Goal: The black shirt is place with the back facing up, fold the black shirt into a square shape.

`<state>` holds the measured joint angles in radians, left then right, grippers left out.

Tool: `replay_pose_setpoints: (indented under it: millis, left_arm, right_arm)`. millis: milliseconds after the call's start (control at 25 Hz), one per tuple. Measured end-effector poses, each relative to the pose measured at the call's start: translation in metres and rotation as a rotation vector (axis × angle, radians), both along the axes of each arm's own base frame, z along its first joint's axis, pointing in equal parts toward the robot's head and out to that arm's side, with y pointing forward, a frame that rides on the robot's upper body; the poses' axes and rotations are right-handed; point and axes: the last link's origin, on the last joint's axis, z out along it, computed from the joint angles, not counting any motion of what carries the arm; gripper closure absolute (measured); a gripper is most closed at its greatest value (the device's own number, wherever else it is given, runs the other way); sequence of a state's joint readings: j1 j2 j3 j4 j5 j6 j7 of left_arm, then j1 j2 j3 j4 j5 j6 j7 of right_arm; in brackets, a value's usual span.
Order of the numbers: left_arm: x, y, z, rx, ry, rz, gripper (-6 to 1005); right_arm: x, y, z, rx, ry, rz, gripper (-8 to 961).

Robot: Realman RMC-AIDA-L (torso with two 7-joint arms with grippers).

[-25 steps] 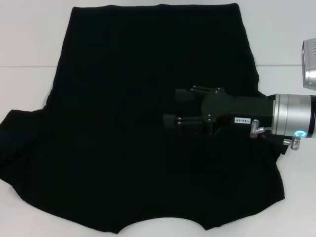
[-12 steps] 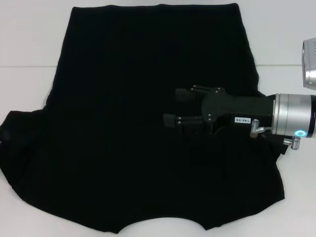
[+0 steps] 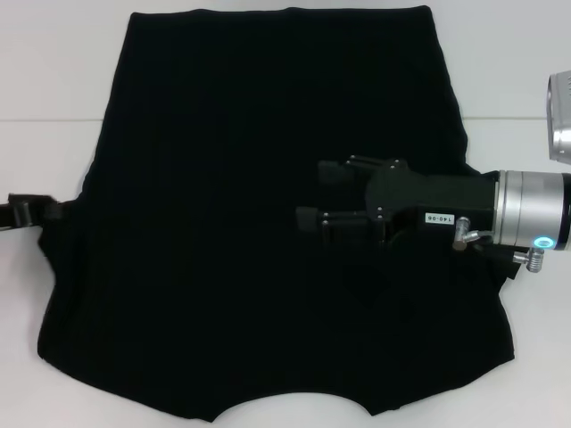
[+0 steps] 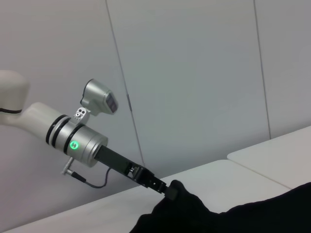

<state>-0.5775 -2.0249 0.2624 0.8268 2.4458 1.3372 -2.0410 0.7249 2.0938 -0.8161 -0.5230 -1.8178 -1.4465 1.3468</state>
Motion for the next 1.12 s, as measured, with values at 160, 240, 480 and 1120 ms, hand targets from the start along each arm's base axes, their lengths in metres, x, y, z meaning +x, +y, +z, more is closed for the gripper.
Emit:
replay_pose_setpoints:
  millis: [160, 240, 480, 1120]
  left_arm:
    - [0.01, 0.009, -0.008, -0.017, 0.0, -0.043, 1000]
    - [0.014, 0.014, -0.013, -0.024, 0.004, -0.056, 1000]
    - [0.024, 0.021, -0.023, -0.055, 0.025, -0.092, 1000]
    - [0.046, 0.021, -0.057, -0.138, 0.037, -0.207, 1000]
  right_arm:
    - [0.0, 0.0, 0.0, 0.002, -0.001, 0.003, 37]
    - [0.0, 0.0, 0.0, 0.007, 0.001, 0.006, 37]
    - [0.0, 0.0, 0.0, 0.008, 0.006, 0.007, 37]
    - [-0.001, 0.0, 0.0, 0.011, 0.014, 0.005, 37]
